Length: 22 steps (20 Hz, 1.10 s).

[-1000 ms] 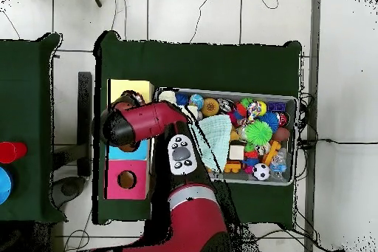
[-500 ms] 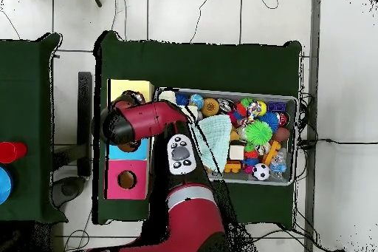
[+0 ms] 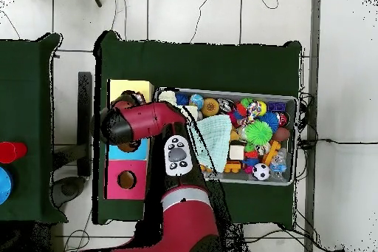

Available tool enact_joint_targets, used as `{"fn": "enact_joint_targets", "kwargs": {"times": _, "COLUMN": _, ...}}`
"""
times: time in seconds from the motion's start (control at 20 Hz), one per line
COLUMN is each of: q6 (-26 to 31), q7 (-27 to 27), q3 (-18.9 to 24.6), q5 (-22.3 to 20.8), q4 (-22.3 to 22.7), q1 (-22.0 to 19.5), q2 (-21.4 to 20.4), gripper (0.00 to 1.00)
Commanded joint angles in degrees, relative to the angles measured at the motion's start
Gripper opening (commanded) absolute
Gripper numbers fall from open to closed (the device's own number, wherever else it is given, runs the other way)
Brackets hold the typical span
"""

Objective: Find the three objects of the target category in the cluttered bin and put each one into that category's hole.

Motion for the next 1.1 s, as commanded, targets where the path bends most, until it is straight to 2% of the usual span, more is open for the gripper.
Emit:
{"fn": "enact_joint_targets", "kwargs": {"times": 0.05, "q6": 2.3, "q7": 10.2, "q3": -0.9, "q5": 1.9, "q4": -0.1, "q1": -0.2, "q2": 4.0, "gripper": 1.00}}
{"fn": "enact_joint_targets", "kwargs": {"times": 0.5, "q6": 3.0, "q7": 10.0, "q3": -1.5, "q5": 2.4, "q4": 0.2, "q1": 0.1, "q2": 3.8, "gripper": 1.00}}
{"fn": "enact_joint_targets", "kwargs": {"times": 0.9, "q6": 8.6, "q7": 9.7, "q3": -3.2, "q5": 3.8, "q4": -2.2, "q1": 1.8, "q2": 2.9, "gripper": 1.00}}
{"fn": "enact_joint_targets", "kwargs": {"times": 1.05, "q6": 7.5, "q7": 9.7, "q3": -3.3, "q5": 3.9, "q4": -2.2, "q1": 1.9, "q2": 2.9, "gripper": 1.00}}
{"fn": "enact_joint_targets", "kwargs": {"times": 1.1, "q6": 7.2, "q7": 9.6, "q3": -3.3, "q5": 4.0, "q4": -2.2, "q1": 1.9, "q2": 2.9, "gripper": 0.00}}
